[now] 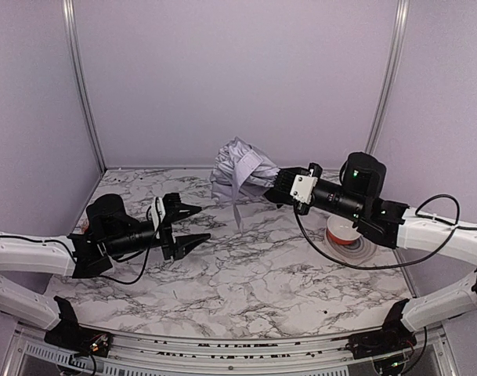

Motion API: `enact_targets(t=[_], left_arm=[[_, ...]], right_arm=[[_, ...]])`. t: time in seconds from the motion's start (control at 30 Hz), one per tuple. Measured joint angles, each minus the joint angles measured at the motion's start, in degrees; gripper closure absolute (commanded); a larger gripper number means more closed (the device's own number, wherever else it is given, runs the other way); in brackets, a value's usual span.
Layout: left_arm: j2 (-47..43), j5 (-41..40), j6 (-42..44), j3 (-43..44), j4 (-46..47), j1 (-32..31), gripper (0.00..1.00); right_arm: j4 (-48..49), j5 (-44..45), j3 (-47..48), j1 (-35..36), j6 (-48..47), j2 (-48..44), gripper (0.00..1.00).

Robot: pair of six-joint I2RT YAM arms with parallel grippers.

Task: Put away the umbrella

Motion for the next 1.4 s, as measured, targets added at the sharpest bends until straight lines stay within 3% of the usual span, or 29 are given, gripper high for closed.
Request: enact_targets(t=[0.07,0.13,0.3,0.43,0.7,0.87,1.07,1.4], left_arm=[[1.57,-5.55,-2.32,2.36,-0.59,0.57,0.24],[4.72,-9.60,-4.09,6.08,-0.83,0.87,0.28],[11.19,-14.12,-7.10,11.04,-1.03,1.07,0.71],[14.71,-13.33,-8.37,12.96,-1.36,1.07,1.00],[16.09,-10.25,-11.52,13.51,-0.28,1.07,1.00],[24.00,-6.95,-15.82,18.38,4.35,-0.57,1.00],[33.70,-8.26,-21.40,23.85,14.21,-2.71,1.00],[43.76,-8.11,-29.38,27.58,31.89,-3.28,1.00]], right_arm=[[-0.07,-0.59,0.07,0.00,1.27,-0.02,1.00],[-0.46,-1.11,0.07,0.00,2.36,-0.02,1.00],[-0.55,-2.45,0.07,0.00,4.63,-0.02,1.00],[-0.52,-2.71,0.07,0.00,5.97,-0.02,1.00],[1.31,-2.75,-0.26,0.02,9.42,0.33,1.00],[5.51,-0.20,-0.55,1.16,12.26,2.97,1.00],[8.28,5.42,-1.18,1.57,16.00,6.69,1.00],[9.97,6.75,-1.77,1.62,20.09,6.71,1.00]])
